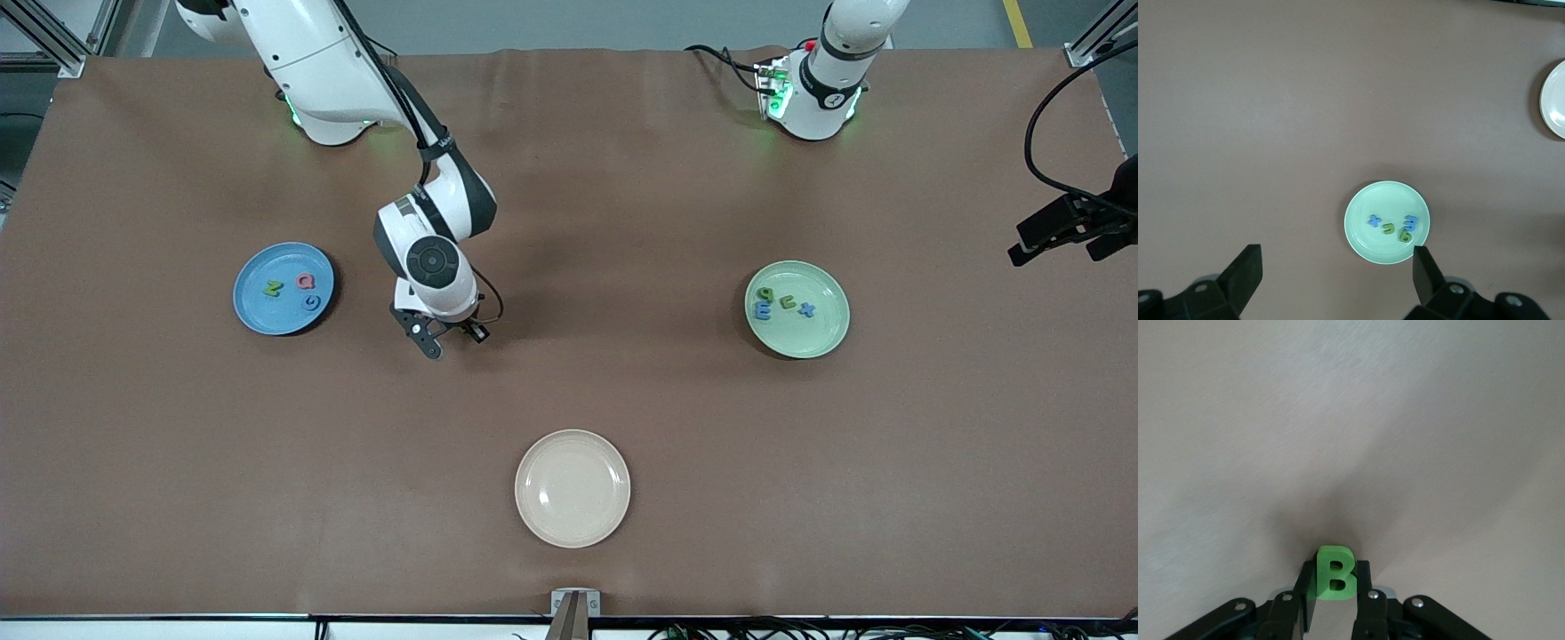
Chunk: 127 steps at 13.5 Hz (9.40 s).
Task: Sort uppercase to blue plate, lowercase to green plate
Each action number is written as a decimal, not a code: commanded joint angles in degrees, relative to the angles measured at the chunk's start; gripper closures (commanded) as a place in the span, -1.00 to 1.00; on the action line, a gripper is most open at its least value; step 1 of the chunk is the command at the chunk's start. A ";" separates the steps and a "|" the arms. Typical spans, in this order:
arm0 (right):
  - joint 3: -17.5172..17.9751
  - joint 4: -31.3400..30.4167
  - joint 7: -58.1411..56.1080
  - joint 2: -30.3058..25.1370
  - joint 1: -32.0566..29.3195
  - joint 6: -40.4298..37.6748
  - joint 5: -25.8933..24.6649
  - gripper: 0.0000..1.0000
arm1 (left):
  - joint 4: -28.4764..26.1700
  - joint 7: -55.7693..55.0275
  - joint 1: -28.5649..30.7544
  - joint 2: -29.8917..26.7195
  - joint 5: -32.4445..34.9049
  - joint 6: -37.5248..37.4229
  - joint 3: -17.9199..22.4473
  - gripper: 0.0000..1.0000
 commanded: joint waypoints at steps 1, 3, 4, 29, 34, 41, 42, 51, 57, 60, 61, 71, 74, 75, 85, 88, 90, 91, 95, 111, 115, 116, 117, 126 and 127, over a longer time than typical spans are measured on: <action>-0.59 -2.07 -5.34 -4.05 -1.60 -4.78 -2.01 0.99 | 0.74 1.50 -8.87 -0.07 -1.11 -1.03 8.98 -0.98; -1.04 -4.97 -6.41 -7.56 -2.82 -6.72 -8.06 0.98 | 0.74 1.41 -16.78 -0.07 -1.11 -1.03 16.81 -0.98; -1.04 -6.02 -7.29 -9.49 -4.40 -8.30 -9.30 0.98 | 0.66 1.41 -20.47 -0.07 -1.11 -1.03 20.50 -0.98; -0.86 -26.43 -59.41 -18.21 -35.26 9.88 -9.40 -1.00 | 0.57 1.41 -57.07 -0.68 -1.11 -3.14 56.31 -0.99; -0.51 -24.41 -59.41 -20.93 -34.47 3.13 -9.40 -1.00 | 0.65 1.41 -56.81 -1.12 -1.11 -3.14 56.22 -0.99; -0.51 -22.30 -63.28 -21.82 -35.09 -0.41 -9.14 -1.00 | 0.57 1.32 -56.99 -2.18 -0.76 -3.14 56.04 -0.99; -0.60 -22.29 -63.98 -21.82 -35.09 -0.14 -9.14 -1.00 | 0.57 1.24 -57.07 -2.09 -0.68 -3.14 56.04 -0.99; -0.69 -8.44 -79.01 -21.20 -39.92 -14.25 -8.61 -1.00 | 0.65 1.15 -57.16 -2.09 -0.24 -3.14 55.17 -0.99; -0.16 12.03 -79.19 -21.29 -38.61 -36.49 -8.52 -1.00 | 0.65 1.15 -57.25 -2.18 -0.24 -3.14 54.99 -0.99; -0.16 21.19 -79.54 -21.20 -36.76 -43.54 -8.61 -1.00 | 0.65 1.06 -57.16 -2.18 -0.15 -3.14 54.29 -0.99; -0.16 22.95 -79.98 -21.20 -36.23 -44.26 -8.61 -1.00 | 0.65 1.06 -57.07 -2.18 -0.23 -3.14 54.29 -0.99; -0.25 29.30 -82.09 -20.76 -35.70 -44.70 -7.12 -1.00 | 0.65 0.80 -56.99 -2.26 -0.24 -3.14 54.20 -0.99; -0.60 29.12 -80.43 -20.85 -36.05 -45.40 -6.24 -1.00 | 0.66 0.80 -57.07 -2.26 -0.24 -3.14 54.20 -0.99; -0.60 28.95 -79.90 -20.85 -36.31 -46.36 -5.98 -1.00 | 0.74 0.80 -57.07 -2.26 -0.24 -3.14 54.11 -0.99; -0.60 18.50 -80.42 -30.77 -37.55 -47.16 -3.69 -1.00 | 0.74 0.62 -56.99 -2.26 -0.24 -3.14 53.85 -0.99; -0.42 16.82 -80.60 -33.67 -37.20 -47.08 -3.86 -1.00 | 0.74 0.62 -57.07 -2.26 -0.24 -3.14 53.67 -0.99; -0.16 14.81 -80.60 -35.61 -37.02 -46.38 -3.95 -1.00 | 0.74 0.62 -57.07 -2.26 -0.24 -3.14 53.67 -0.99; -0.16 14.01 -80.60 -36.57 -36.50 -46.20 -4.13 -1.00 | 0.74 0.62 -57.07 -2.26 -0.24 -3.14 53.67 -0.99; -0.51 12.42 -80.60 -38.95 -34.73 -46.02 -4.22 -1.00 | 0.74 0.71 -57.07 -2.26 -0.24 -3.14 53.76 -0.99; -0.07 11.89 -80.86 -40.19 -37.28 -44.70 -3.69 -1.00 | 0.83 0.53 -57.07 -2.26 -0.24 -3.14 53.67 -0.99; 1.59 11.89 -80.86 -40.28 -38.07 -44.79 -3.69 -1.00 | 0.83 0.53 -57.07 -2.26 -0.32 -3.14 53.76 -0.99; 1.69 11.89 -80.86 -40.28 -38.07 -44.70 -3.69 -1.00 | 0.83 0.53 -57.07 -2.26 -0.24 -3.14 53.76 -0.99; 1.69 11.89 -80.86 -40.28 -38.07 -44.70 -3.69 -1.00 | 0.83 0.53 -57.07 -2.26 -0.24 -3.14 53.76 -0.99; 1.60 11.89 -80.86 -40.45 -37.72 -44.53 -3.69 -1.00 | 0.83 0.53 -57.07 -2.26 -0.24 -3.14 53.76 -0.99; 1.60 11.89 -80.86 -40.45 -37.72 -44.53 -3.69 -1.00 | 0.83 0.53 -57.07 -2.26 -0.24 -3.14 53.76 -0.99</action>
